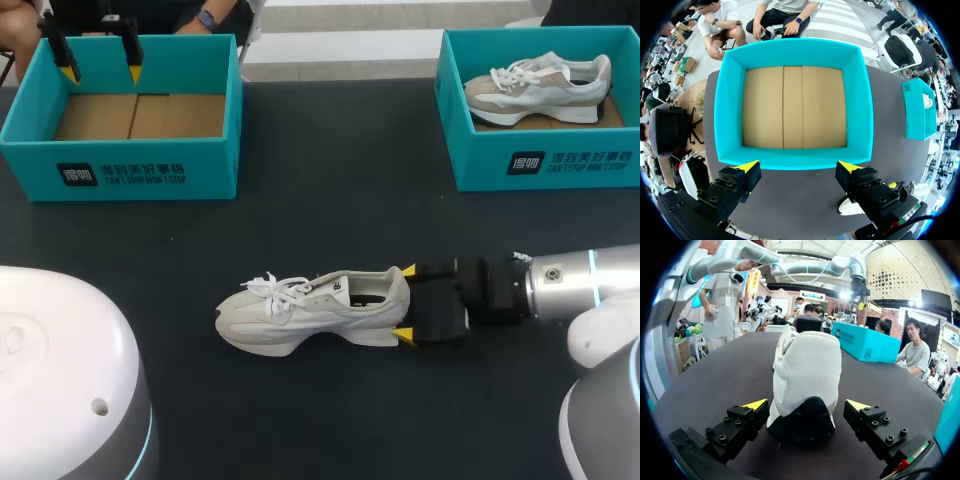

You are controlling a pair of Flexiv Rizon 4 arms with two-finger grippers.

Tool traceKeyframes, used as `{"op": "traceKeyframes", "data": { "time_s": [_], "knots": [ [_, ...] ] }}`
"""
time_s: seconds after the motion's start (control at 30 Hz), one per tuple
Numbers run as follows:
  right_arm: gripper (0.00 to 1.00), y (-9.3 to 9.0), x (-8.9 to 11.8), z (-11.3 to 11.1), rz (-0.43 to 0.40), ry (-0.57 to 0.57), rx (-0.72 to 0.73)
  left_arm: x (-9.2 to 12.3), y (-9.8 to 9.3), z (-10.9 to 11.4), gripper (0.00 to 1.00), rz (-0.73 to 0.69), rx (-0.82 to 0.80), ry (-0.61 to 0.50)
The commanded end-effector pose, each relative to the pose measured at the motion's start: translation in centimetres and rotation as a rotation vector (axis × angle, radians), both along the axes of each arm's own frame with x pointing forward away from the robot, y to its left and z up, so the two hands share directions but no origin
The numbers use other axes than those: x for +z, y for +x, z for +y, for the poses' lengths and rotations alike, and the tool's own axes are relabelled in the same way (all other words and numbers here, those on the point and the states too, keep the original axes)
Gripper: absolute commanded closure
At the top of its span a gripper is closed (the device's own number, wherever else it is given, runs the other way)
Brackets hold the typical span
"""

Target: Take the shoe out of the shoebox, open the shoe tongue, remove and reinsert the insole, then place the shoe into the shoebox

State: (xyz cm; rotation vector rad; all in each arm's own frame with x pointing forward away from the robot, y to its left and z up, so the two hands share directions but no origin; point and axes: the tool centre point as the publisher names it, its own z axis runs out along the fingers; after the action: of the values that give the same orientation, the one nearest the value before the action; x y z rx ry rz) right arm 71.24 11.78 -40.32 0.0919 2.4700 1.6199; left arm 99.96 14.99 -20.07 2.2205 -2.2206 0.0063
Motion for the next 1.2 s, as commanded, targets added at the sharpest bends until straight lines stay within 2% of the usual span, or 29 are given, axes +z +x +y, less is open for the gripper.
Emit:
{"op": "traceKeyframes", "data": {
  "time_s": [0.03, 0.53, 0.57, 0.6, 0.63, 1.2],
  "knots": [
    [0.0, 0.6, -0.8, 1.2, 0.001, 0.011, 0.011, 0.0, 0.0, 0.0, 0.0, 0.001, 0.0, 0.001],
    [0.0, 1.0, -2.0, 3.3, 0.035, 0.039, 0.076, 0.0, 0.0, 0.0, 0.0, 0.001, 0.0, 0.001],
    [0.51, 1.0, -2.1, 3.4, 0.037, 0.039, 0.078, 0.0, 0.0, 0.0, 0.0, 0.001, 0.0, 0.001],
    [0.73, 1.0, -2.1, 3.5, 0.038, 0.038, 0.079, 0.0, 0.0, 0.0, 0.0, 0.001, 0.0, 0.001],
    [1.0, 0.9, -2.2, 3.5, 0.043, 0.042, 0.086, 0.0, 0.0, 0.0, 0.0, 0.001, 0.0, 0.001],
    [1.0, 0.9, -2.3, 3.6, 0.048, 0.036, 0.091, 0.0, 0.0, 0.0, 0.0, 0.001, 0.0, 0.001]
  ]
}}
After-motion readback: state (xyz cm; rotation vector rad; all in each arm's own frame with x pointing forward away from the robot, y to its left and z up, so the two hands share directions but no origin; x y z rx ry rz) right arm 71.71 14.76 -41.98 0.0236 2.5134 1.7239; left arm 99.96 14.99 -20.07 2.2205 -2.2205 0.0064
